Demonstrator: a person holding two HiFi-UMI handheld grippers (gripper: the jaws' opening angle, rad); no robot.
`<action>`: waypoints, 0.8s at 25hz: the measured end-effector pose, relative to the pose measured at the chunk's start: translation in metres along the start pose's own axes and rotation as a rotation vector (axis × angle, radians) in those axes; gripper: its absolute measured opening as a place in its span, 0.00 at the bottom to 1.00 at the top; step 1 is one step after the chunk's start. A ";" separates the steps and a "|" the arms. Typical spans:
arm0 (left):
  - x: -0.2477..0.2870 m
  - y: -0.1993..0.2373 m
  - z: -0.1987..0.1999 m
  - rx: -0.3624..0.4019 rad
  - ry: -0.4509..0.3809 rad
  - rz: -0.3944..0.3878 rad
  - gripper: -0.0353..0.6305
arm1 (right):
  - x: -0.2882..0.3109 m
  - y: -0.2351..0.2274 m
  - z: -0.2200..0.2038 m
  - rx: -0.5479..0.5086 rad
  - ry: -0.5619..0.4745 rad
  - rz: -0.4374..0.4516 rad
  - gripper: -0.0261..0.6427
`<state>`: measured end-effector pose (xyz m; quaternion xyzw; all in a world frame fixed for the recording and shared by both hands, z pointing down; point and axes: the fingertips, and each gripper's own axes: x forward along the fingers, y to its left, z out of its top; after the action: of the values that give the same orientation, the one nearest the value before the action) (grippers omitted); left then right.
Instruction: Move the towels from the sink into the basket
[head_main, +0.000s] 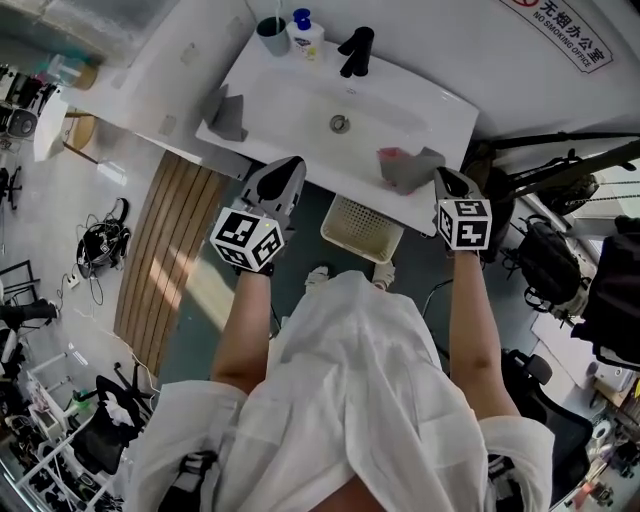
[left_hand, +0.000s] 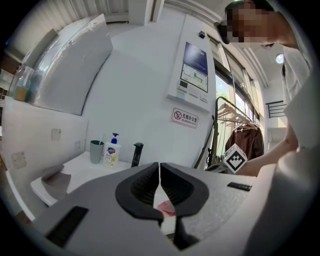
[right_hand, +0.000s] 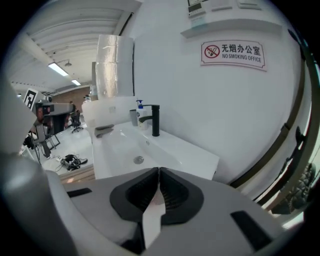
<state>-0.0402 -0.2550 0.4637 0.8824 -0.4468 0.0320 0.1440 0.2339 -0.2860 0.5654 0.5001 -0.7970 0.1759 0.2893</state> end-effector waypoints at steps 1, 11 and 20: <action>-0.001 0.001 0.001 0.001 -0.002 -0.003 0.08 | -0.004 0.000 0.006 -0.001 -0.014 -0.008 0.09; -0.015 0.005 0.015 0.027 -0.017 -0.057 0.08 | -0.054 0.015 0.046 0.030 -0.155 -0.078 0.09; -0.039 0.003 0.021 0.060 -0.020 -0.120 0.08 | -0.102 0.057 0.069 0.035 -0.281 -0.107 0.09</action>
<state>-0.0680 -0.2320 0.4372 0.9118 -0.3933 0.0280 0.1145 0.1972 -0.2298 0.4480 0.5666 -0.7986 0.1025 0.1752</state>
